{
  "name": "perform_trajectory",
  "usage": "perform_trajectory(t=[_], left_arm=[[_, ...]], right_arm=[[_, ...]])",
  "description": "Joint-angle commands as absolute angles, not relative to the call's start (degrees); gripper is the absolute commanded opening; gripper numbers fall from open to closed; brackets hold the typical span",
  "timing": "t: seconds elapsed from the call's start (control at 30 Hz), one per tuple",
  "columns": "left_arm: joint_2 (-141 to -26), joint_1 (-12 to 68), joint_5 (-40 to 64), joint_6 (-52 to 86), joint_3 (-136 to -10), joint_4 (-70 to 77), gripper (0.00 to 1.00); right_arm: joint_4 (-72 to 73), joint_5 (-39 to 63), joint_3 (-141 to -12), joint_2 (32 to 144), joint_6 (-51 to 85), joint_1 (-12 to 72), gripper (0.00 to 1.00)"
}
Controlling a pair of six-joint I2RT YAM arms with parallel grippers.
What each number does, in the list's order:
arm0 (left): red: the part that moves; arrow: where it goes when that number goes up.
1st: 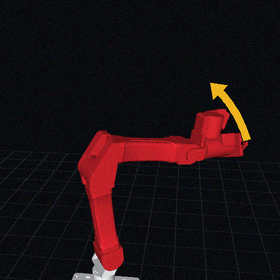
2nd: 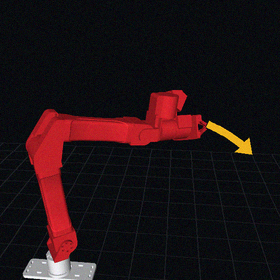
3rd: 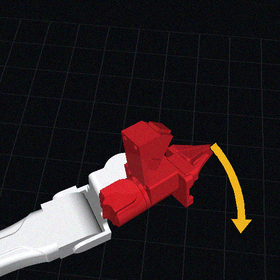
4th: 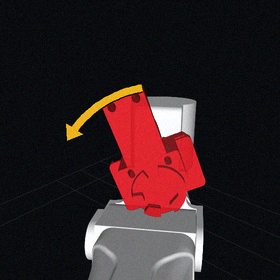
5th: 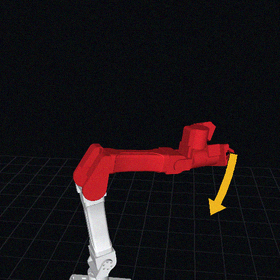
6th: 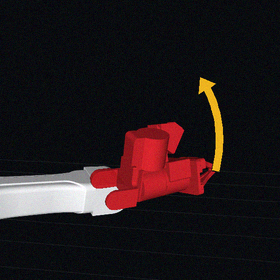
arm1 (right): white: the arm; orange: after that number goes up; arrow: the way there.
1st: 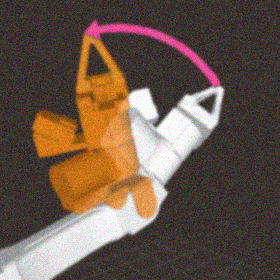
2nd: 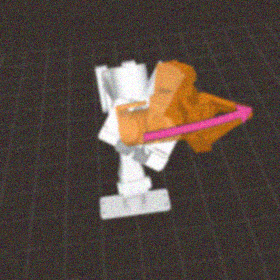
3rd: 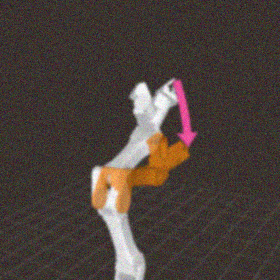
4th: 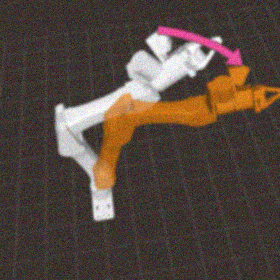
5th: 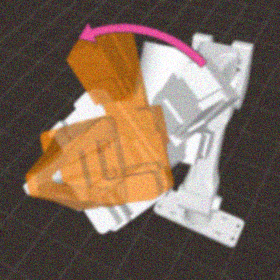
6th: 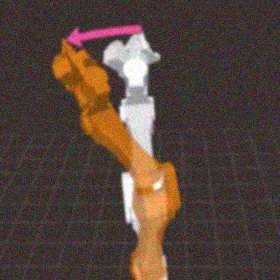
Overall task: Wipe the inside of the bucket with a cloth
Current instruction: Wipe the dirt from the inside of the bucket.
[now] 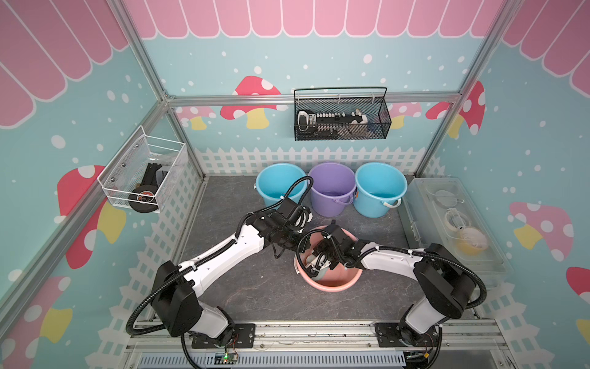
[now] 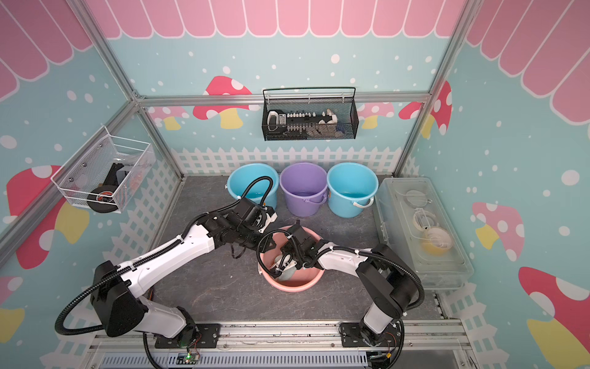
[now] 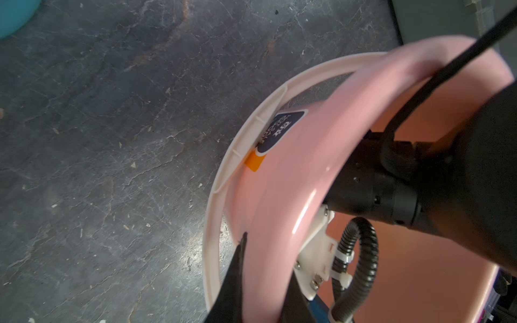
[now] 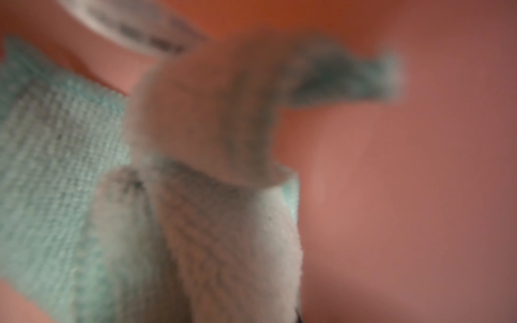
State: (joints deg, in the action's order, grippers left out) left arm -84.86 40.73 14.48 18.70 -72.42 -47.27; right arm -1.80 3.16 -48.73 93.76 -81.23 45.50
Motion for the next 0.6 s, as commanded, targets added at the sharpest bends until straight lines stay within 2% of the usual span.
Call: perform_trajectory(t=[0.0,0.23,0.37,0.57], left_arm=[[-83.89,43.28,18.41,17.88,-72.42,-45.40,0.00],[-82.97,43.51,14.13,19.42,-71.63,-46.42,0.00],[-83.14,43.57,10.43,19.92,-72.40,-48.11,0.00],[-84.10,43.33,8.04,20.17,-73.89,-49.74,0.00]], right_arm=[[2.17,-7.83,-50.46,96.31,-84.95,45.70,0.00],[-26.22,-16.43,-56.61,96.63,-79.17,45.70,0.00],[-41.41,-13.50,-60.02,96.69,-72.37,45.79,0.00],[-54.36,-7.48,-62.30,96.47,-67.35,46.03,0.00]])
